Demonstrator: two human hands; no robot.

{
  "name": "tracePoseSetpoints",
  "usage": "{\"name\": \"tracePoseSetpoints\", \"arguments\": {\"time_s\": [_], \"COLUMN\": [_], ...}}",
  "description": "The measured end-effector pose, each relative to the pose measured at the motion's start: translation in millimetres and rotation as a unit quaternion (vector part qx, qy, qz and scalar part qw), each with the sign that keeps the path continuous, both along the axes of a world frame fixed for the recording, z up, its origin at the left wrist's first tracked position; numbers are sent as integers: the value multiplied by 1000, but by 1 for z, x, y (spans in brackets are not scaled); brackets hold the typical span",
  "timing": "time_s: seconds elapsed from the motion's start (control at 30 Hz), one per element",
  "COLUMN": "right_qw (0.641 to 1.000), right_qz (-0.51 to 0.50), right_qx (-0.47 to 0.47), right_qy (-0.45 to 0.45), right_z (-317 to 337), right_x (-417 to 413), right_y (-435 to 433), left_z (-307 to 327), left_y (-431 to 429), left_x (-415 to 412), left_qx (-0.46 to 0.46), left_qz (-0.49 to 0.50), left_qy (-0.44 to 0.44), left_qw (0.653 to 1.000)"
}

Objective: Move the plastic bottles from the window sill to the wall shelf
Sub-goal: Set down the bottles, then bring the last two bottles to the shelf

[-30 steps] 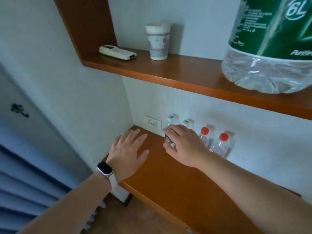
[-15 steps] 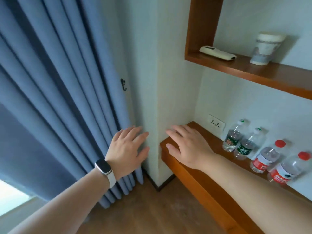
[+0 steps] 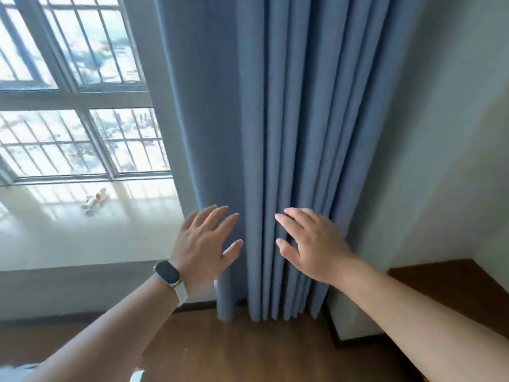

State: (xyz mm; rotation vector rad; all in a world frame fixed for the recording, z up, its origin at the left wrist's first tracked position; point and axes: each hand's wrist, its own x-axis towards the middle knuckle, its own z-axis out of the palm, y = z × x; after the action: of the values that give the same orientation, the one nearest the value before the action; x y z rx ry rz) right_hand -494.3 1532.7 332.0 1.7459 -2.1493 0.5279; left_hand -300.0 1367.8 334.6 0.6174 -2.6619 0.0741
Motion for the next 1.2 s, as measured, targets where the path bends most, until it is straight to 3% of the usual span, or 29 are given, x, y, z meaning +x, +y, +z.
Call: {"name": "tracePoseSetpoints", "arguments": {"time_s": [0.37,0.6,0.87,1.2], "right_qw": [988,975,947,914], "right_qz": [150,222,321,399], "right_qx": [-14,13,6,68], "right_qy": [35,-15,11,13], "right_z": [8,-4,7,9], "right_x": [34,11,-33,-11], "right_y": [-119,-186,-258,-328], "left_z": [-13,-7,0,1], "left_y": [-49,-79,-109,-125], "left_x": [76,61,17,55], "left_qx": [6,-3,-18,5], "left_qz": [179,251,313,436], "left_qy": [5,-24,-32,-21], "left_qw": [984,968,949,899]}}
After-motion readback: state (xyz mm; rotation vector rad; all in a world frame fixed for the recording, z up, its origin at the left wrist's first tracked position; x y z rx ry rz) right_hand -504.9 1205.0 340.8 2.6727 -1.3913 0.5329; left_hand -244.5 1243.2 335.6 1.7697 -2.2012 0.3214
